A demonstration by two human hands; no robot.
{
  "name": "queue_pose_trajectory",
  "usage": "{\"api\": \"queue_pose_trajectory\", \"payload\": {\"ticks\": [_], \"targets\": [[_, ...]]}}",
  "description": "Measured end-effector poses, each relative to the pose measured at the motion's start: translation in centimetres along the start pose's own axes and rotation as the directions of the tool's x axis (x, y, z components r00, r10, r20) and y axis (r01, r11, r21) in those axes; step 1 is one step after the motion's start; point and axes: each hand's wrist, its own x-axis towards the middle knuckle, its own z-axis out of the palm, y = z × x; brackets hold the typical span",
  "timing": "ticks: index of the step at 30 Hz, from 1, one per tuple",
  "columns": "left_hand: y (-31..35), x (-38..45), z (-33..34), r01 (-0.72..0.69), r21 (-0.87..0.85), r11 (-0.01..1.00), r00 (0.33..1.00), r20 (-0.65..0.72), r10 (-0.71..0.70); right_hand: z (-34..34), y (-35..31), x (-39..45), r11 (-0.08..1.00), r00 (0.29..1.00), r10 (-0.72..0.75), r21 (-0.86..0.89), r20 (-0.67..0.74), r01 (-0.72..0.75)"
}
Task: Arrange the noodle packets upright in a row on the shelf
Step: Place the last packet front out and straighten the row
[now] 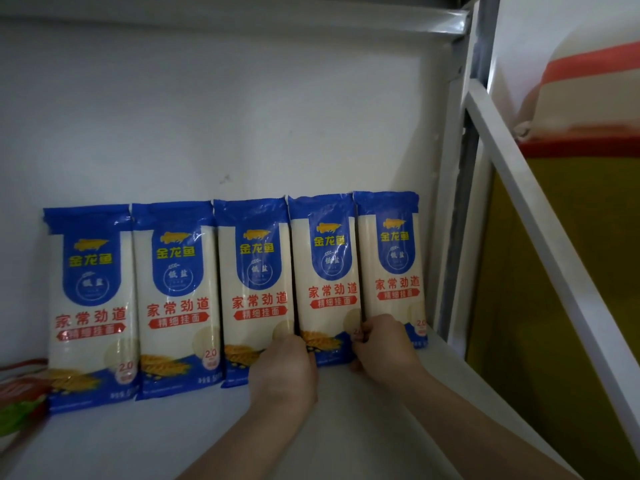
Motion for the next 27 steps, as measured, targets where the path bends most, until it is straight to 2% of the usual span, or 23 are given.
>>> {"api": "queue_pose_trajectory", "payload": {"ticks": [4, 6, 8, 10, 11, 13, 15, 17, 20, 22, 24, 27], "targets": [[0.2, 0.1, -0.4, 0.009, -0.011, 1.0, 1.0, 0.011, -0.009, -0.7, 0.1, -0.8, 0.999, 1.0, -0.02, 0.029, -0.017, 0.02], [0.1, -0.4, -1.0, 0.001, 0.052, 0.999, 0.999, 0.033, -0.002, -2.4, 0.6, -1.1, 0.995, 0.995, -0.034, 0.091, -0.095, 0.043], [0.7, -0.6, -1.9, -0.096, 0.171, 0.981, 0.995, -0.005, 0.098, -4.8, 1.5, -1.2, 0.989, 0.98, 0.007, 0.145, -0.2, 0.023], [1.9, -1.2, -2.1, -0.205, 0.245, 0.948, 0.978, 0.005, 0.21, -6.9, 2.8, -0.7, 0.98, 0.968, 0.097, 0.191, -0.229, -0.053], [2.9, -1.5, -1.8, -0.262, 0.182, 0.948, 0.965, 0.077, 0.251, -7.6, 3.3, -0.4, 0.967, 0.973, 0.142, 0.235, -0.18, -0.098], [4.8, -1.3, -0.7, -0.29, 0.058, 0.955, 0.953, 0.109, 0.283, -7.8, 3.7, 0.5, 0.936, 0.983, 0.18, 0.314, -0.03, -0.162], [6.7, -0.3, 0.0, -0.257, -0.098, 0.961, 0.954, 0.131, 0.269, -7.6, 3.6, 1.6, 0.929, 0.986, 0.156, 0.331, 0.059, -0.167], [8.2, 0.3, 0.5, -0.232, -0.129, 0.964, 0.959, 0.136, 0.249, -7.7, 3.5, 2.7, 0.919, 0.983, 0.153, 0.351, 0.101, -0.179], [8.7, 0.7, 1.3, -0.174, -0.043, 0.984, 0.969, 0.173, 0.179, -7.8, 3.4, 3.8, 0.865, 0.963, 0.184, 0.432, 0.198, -0.254], [8.8, 0.9, 1.6, -0.17, 0.032, 0.985, 0.965, 0.206, 0.16, -7.6, 3.7, 4.0, 0.869, 0.955, 0.198, 0.411, 0.219, -0.275], [8.7, 0.9, 1.8, -0.22, 0.106, 0.97, 0.952, 0.238, 0.191, -7.3, 3.9, 3.9, 0.872, 0.961, 0.2, 0.411, 0.194, -0.264], [8.5, 0.7, 1.8, -0.305, 0.166, 0.938, 0.941, 0.203, 0.27, -7.0, 4.1, 4.1, 0.873, 0.966, 0.194, 0.419, 0.17, -0.249]]}}
